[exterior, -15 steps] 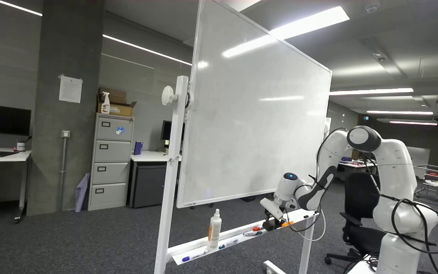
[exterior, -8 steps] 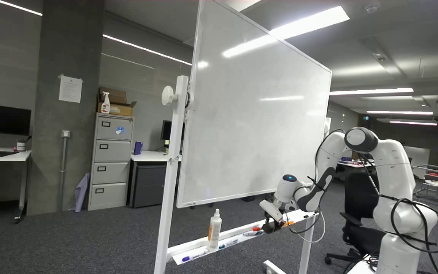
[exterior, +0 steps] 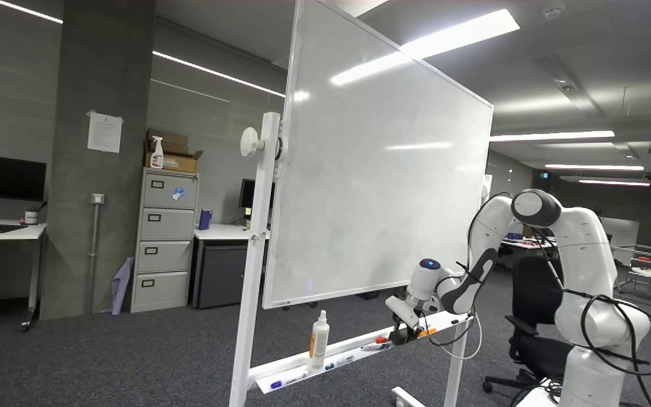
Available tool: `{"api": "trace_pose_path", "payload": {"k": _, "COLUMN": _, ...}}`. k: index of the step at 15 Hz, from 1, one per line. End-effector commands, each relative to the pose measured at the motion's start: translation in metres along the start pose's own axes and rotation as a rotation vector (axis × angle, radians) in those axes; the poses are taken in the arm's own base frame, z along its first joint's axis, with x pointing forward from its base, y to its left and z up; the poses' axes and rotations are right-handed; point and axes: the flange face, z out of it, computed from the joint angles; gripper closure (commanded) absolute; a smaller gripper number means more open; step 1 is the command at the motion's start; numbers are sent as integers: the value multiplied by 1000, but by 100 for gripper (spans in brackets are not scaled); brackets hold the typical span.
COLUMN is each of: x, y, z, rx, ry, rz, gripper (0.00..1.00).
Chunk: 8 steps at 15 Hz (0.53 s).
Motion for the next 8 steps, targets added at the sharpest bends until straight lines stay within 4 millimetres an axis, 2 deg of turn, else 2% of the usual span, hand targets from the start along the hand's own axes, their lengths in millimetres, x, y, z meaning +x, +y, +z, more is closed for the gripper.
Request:
{"api": "trace_pose_path", "payload": {"k": 1, "x": -3, "y": -6, "z": 3, "rx": 10, "ry": -13, "rz": -1, "gripper": 56}}
{"api": "trace_pose_path", "payload": {"k": 2, "x": -3, "y": -6, "z": 4, "rx": 9, "ry": -14, "rz": 0, "gripper": 19}}
{"api": "trace_pose_path", "payload": {"k": 3, "x": -3, "y": -7, "z": 4, "rx": 10, "ry": -13, "rz": 1, "gripper": 18}}
{"api": "trace_pose_path", "payload": {"k": 5, "x": -3, "y": -8, "z": 4, "rx": 11, "ry": -13, "rz": 3, "gripper": 4}}
{"api": "trace_pose_path", "payload": {"k": 8, "x": -4, "y": -7, "z": 3, "rx": 11, "ry": -14, "rz": 1, "gripper": 0}}
